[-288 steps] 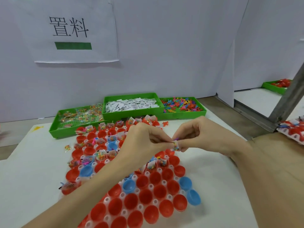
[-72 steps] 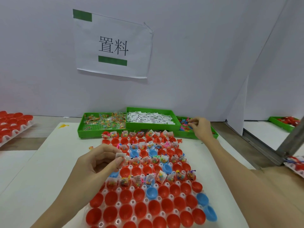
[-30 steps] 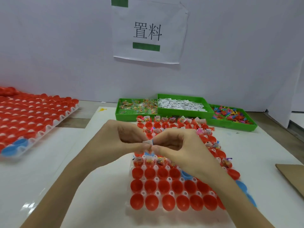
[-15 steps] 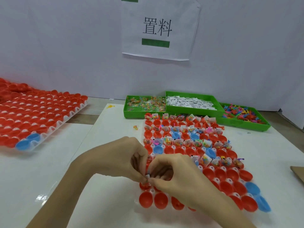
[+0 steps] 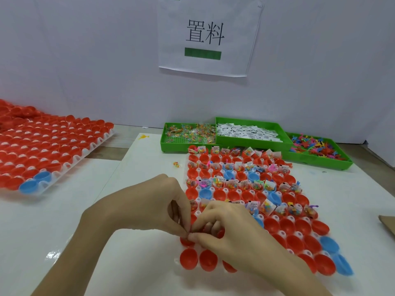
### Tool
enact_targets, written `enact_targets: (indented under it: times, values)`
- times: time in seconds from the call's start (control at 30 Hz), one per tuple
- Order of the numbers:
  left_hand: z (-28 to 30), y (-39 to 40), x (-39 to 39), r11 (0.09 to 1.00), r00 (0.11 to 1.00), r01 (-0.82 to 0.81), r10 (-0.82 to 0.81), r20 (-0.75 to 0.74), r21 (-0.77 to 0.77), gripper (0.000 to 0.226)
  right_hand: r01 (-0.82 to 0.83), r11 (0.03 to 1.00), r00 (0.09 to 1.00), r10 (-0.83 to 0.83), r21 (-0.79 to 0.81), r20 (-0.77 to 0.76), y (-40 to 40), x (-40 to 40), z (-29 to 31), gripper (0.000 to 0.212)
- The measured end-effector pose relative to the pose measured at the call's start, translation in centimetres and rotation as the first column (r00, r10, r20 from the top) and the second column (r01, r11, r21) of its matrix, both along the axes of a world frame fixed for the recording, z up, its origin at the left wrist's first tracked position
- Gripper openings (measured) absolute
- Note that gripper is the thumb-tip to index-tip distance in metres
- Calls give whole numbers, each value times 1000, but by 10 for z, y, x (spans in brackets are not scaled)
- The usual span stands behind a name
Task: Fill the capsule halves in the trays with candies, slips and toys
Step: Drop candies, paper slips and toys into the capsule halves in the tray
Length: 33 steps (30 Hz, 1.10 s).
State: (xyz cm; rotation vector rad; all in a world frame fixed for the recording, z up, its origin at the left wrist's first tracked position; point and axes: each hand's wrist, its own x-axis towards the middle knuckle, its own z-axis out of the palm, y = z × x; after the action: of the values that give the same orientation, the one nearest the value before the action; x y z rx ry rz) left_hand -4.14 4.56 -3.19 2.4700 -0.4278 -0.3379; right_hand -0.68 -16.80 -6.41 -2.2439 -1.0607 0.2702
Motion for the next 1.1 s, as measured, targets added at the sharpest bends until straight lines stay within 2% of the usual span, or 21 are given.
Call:
enact_targets:
  times: [0.17,0.33,0.47,0.63,0.77,0.87,0.97,1.1]
  values:
    - [-6,-3,1,997,999,-29,26,40,75,13,41,999,998,-41,-8,57,5,-2,-5,4]
    - [-13,-5,2,993,998,-37,32,50,110,16,66,998,995,-64,-23,81,10,-5,-11,12]
    - [-8,1,1,998,1000,1,-2,23,61,13,71,997,996,-72,8,55,6,-3,-10,17]
    - [-5,4,2,1000,1000,20,-20,14,-2,11,24,997,1000,-23,78,-15,-4,2,-5,11]
    - [-4,8,2,1000,1000,6,-6,19,-24,9,60,980,998,-55,187,-34,-11,8,-4,4]
    - [2,13,3,996,999,-6,10,44,-84,5,108,956,992,-88,273,-86,-17,17,0,11]
    - [5,15,7,978,992,-86,102,75,-190,8,166,925,983,-126,342,-134,-22,25,4,15]
    - [1,17,29,884,924,-285,357,140,-372,22,255,883,966,-213,394,-148,-27,35,4,18]
